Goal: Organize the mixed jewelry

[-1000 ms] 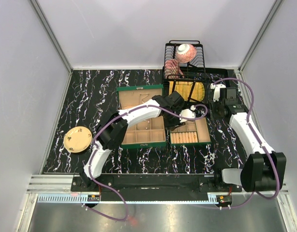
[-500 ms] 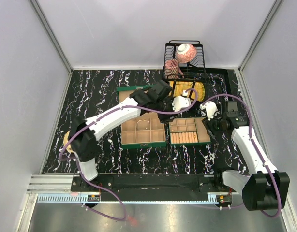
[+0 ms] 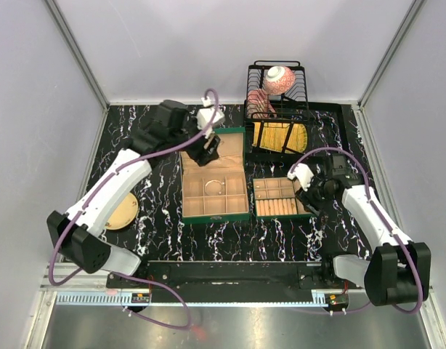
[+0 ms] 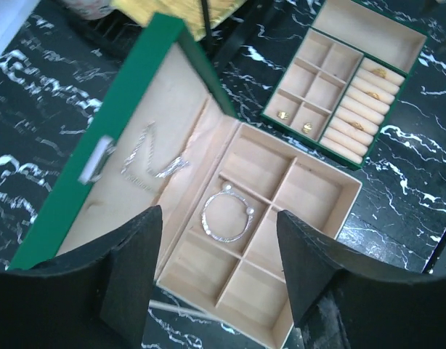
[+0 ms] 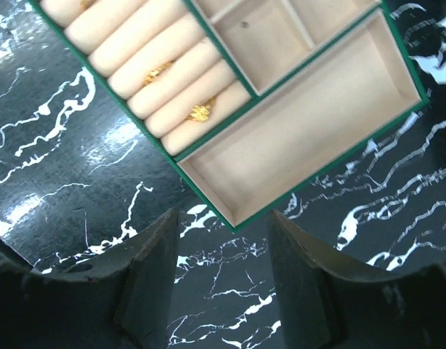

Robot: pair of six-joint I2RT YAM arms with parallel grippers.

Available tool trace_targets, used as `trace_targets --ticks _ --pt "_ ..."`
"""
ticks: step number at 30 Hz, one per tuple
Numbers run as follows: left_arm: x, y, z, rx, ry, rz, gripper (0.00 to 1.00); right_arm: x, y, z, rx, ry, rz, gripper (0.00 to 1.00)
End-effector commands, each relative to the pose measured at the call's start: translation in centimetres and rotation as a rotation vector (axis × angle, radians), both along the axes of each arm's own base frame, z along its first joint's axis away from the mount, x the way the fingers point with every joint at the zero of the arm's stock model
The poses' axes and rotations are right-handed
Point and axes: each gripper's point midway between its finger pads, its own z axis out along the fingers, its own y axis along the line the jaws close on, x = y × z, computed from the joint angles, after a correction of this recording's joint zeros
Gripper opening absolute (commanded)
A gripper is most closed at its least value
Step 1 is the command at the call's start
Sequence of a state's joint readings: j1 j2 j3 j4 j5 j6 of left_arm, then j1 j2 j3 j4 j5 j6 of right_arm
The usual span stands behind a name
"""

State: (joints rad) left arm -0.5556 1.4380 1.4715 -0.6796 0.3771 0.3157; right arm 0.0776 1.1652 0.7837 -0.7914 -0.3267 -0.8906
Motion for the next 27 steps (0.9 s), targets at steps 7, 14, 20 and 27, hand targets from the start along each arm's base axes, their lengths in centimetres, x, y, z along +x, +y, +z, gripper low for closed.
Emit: trace_targets --ticks 7,14,20,27 --pt "1.3 6.8 3.1 -0.131 0.039 0.193 0.71 -1.6 1.6 -3.3 -0.092 0.031 0.237 0.59" --pt "2.1 9.8 3.1 -0.149 0.043 0.266 0.75 -1.0 1.4 -5.2 -0.128 0.041 0.26 0.61" --pt "2.6 11.2 2.4 -0.145 0.055 0.298 0.76 -0.9 1.9 -6.4 -0.129 0.057 0.28 0.58" --pt "3.9 13.4 1.6 -0.118 0.052 0.343 0.77 -2.4 2.1 -7.8 -0.165 0.083 0.335 0.4"
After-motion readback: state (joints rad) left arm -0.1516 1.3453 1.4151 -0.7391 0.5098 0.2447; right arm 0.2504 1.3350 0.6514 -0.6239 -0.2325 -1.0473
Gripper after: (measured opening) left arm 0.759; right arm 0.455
